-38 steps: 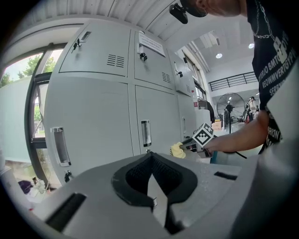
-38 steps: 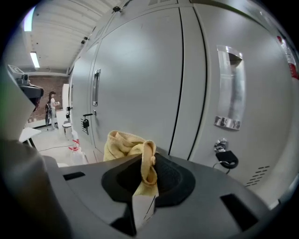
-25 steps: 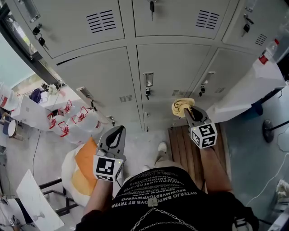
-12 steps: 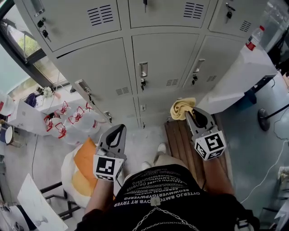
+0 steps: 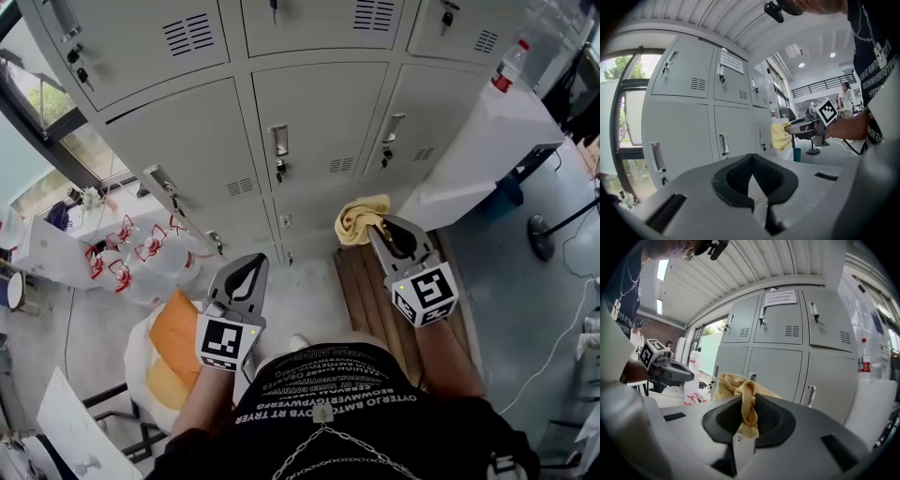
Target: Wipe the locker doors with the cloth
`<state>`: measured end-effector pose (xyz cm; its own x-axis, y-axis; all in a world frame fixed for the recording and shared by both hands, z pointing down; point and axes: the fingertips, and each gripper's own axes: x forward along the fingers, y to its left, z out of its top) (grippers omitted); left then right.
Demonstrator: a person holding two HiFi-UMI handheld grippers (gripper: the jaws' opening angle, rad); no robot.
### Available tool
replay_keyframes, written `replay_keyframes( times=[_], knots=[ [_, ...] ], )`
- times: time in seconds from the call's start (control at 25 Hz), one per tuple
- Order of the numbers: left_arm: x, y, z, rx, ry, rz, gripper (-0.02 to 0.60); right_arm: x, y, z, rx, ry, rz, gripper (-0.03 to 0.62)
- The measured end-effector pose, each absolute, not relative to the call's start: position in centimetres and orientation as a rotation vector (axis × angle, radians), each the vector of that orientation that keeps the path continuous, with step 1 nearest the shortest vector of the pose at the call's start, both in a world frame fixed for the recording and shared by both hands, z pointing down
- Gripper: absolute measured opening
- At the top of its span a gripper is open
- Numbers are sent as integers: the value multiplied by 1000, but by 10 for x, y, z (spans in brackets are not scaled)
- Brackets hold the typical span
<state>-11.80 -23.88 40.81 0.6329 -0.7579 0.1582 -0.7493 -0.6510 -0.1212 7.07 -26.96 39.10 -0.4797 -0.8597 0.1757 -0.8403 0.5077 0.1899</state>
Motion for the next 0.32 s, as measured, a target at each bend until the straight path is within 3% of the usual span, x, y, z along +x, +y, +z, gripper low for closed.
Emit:
replay_keyframes(
  times=[0.32],
  knots=[
    [-84,-234,394,-2764,1273,-297,5,93,-260,389,1409,-2532,-110,48]
  ],
)
